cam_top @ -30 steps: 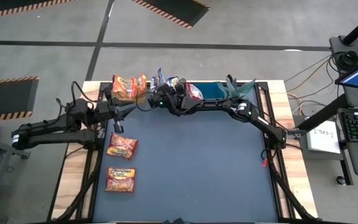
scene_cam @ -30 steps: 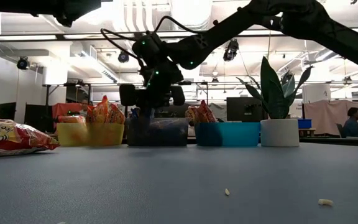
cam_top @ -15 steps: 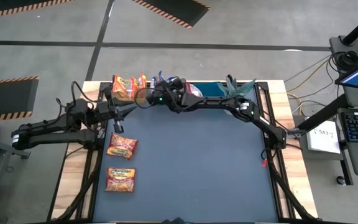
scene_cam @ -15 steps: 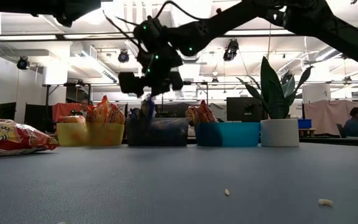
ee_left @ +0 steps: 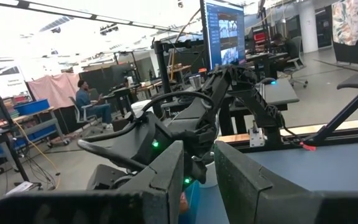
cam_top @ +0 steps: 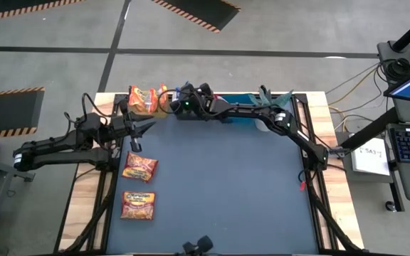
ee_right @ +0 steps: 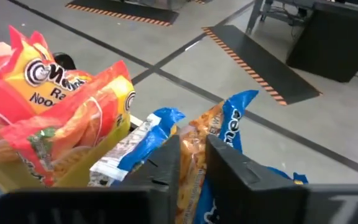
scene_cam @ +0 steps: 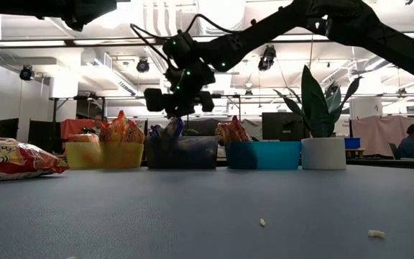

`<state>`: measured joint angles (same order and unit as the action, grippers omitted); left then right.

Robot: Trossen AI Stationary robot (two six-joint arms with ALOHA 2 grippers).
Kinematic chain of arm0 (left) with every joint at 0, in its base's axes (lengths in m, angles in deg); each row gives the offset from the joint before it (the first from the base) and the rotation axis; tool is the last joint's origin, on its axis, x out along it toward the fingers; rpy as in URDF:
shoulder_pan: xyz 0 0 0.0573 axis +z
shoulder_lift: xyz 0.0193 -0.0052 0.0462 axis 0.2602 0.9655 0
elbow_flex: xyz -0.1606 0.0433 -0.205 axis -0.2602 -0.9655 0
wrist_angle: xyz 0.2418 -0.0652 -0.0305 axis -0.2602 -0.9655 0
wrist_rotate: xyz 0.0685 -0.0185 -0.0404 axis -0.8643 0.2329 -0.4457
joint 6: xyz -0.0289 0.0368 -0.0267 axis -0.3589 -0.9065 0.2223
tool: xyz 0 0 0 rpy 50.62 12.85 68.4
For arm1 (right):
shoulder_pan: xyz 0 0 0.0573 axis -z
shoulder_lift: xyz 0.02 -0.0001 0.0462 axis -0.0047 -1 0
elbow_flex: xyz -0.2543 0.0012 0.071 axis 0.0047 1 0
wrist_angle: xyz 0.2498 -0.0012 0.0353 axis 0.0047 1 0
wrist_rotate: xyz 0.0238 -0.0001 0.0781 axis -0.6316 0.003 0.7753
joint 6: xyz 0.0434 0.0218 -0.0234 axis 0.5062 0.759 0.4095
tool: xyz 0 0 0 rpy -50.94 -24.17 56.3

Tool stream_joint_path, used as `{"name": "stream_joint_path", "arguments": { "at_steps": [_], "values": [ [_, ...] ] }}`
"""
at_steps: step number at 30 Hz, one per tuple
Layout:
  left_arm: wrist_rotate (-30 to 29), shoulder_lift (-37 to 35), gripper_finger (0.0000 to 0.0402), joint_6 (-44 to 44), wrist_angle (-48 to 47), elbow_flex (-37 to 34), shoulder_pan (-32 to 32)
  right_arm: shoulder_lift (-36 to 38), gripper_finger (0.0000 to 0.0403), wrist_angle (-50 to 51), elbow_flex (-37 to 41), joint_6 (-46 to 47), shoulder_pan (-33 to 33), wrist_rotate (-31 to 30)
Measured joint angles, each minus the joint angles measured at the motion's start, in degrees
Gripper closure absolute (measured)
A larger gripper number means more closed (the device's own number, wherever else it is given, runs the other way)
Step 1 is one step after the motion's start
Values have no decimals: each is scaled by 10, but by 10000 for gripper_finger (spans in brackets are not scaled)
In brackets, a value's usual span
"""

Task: Sort Maruchan noodles
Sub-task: Put the blue noodle pack into the black bin

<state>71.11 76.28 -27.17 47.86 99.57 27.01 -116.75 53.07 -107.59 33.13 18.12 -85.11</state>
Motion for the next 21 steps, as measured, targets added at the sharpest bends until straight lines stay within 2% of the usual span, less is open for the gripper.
{"name": "stream_joint_path", "arguments": {
  "at_steps": [9, 15, 21],
  "values": [
    [0, 0, 326, -1, 1, 0, 0, 0, 389, -39, 6, -11, 5, 30],
    [1, 0, 326, -1, 2, 0, 0, -1, 394, -49, 22, -5, 8, 30],
    [1, 0, 326, -1, 2, 0, 0, -1, 394, -127, 65, -17, 8, 32]
  ]
}}
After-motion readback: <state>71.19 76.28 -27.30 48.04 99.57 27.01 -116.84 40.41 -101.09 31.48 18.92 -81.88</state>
